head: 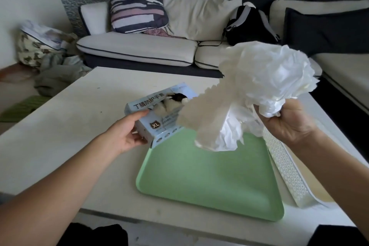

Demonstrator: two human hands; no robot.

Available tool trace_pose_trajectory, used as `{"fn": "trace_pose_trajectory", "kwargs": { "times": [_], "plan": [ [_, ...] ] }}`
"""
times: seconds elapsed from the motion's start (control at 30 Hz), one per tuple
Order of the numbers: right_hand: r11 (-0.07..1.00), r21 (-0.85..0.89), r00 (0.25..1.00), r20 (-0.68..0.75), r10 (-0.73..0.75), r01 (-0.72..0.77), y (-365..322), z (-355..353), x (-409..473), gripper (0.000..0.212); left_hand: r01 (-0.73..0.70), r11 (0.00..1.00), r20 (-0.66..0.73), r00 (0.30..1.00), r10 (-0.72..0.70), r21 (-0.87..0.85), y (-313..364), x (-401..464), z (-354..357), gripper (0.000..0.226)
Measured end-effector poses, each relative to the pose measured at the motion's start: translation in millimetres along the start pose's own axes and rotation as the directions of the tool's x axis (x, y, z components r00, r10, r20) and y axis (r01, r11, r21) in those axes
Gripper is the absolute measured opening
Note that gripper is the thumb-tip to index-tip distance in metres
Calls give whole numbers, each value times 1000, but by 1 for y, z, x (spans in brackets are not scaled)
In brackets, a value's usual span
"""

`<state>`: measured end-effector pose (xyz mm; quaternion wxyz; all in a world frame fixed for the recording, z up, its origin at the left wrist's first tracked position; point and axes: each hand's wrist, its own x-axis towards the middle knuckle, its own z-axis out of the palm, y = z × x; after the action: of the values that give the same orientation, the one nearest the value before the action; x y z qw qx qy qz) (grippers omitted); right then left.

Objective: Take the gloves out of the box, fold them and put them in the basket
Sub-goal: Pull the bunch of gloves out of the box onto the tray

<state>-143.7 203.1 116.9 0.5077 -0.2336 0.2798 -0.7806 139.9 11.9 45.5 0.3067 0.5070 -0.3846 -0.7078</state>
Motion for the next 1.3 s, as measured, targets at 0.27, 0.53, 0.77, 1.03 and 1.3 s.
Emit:
{"fn": "trace_pose_trajectory", "kwargs": {
  "times": [0.27, 0.53, 0.77, 1.03, 1.3],
  "plan": [
    [965, -185, 979, -122, 165, -186, 30, -31, 5, 84, -58, 994, -127, 991, 47, -88, 10, 5, -39, 42],
    [908, -236, 926, -238, 293, -347, 114, 0, 4, 13, 35, 997, -275, 960, -54, -75, -10, 5, -73, 17],
    [-38, -977, 974, -210, 81, -208, 144, -39, 3, 43, 162, 981, -461, 882, -95, 109, -17, 1, -81, 61],
    [-20, -894, 875, -444, 191, -449, 145, -43, -8, 48, -288, 341, 291, 956, 43, 895, -47, -72, -1, 106],
    [373, -877, 950, -248, 192, -304, 206, -4, 14, 56, -353, 483, 424, 905, -43, 801, -50, 3, 21, 86]
  ]
}}
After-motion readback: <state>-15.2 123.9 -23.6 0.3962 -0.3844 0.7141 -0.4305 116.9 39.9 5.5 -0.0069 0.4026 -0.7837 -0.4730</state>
